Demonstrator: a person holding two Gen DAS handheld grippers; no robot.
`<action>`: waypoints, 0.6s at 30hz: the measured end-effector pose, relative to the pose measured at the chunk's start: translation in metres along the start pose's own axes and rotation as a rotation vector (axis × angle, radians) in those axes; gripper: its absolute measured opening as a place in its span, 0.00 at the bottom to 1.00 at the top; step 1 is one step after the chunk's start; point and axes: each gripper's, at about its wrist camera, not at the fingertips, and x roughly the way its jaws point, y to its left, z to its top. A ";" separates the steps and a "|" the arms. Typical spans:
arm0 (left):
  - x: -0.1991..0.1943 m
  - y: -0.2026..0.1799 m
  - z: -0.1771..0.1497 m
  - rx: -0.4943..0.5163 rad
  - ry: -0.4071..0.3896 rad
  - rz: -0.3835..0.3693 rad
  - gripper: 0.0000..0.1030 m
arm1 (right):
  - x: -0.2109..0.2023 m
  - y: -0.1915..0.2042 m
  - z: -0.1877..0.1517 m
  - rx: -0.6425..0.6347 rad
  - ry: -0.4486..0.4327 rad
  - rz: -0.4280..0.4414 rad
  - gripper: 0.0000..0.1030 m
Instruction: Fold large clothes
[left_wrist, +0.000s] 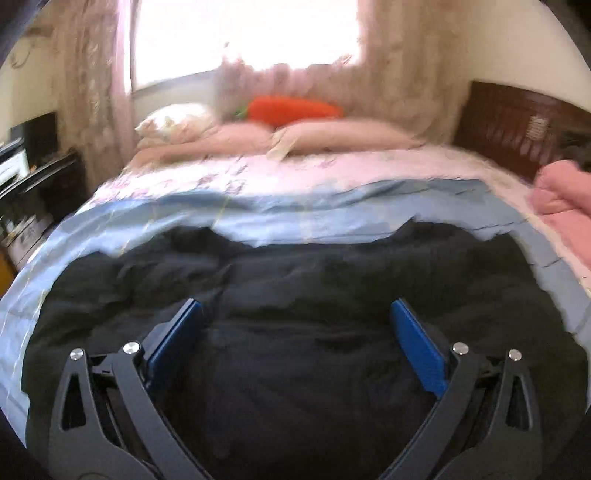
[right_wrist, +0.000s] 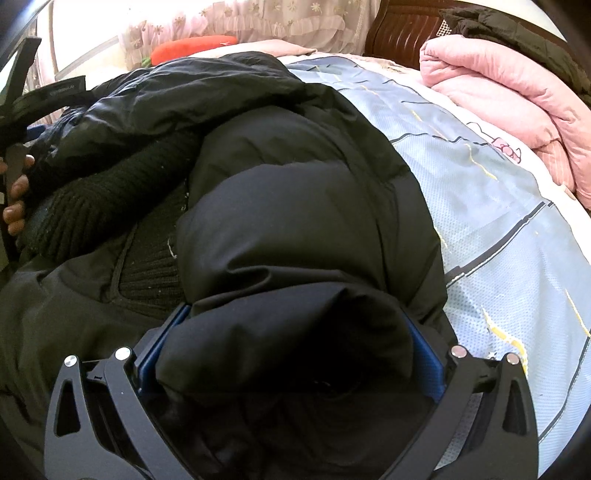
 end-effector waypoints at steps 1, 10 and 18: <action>0.016 0.001 -0.002 -0.001 0.067 -0.011 0.98 | 0.000 0.000 0.000 -0.001 0.000 -0.001 0.99; -0.094 0.015 0.001 0.097 -0.115 0.004 0.98 | 0.002 -0.003 0.001 0.000 0.004 0.003 0.99; -0.143 0.125 -0.139 -0.046 0.085 -0.040 0.98 | -0.014 -0.008 0.007 0.029 0.034 0.022 0.99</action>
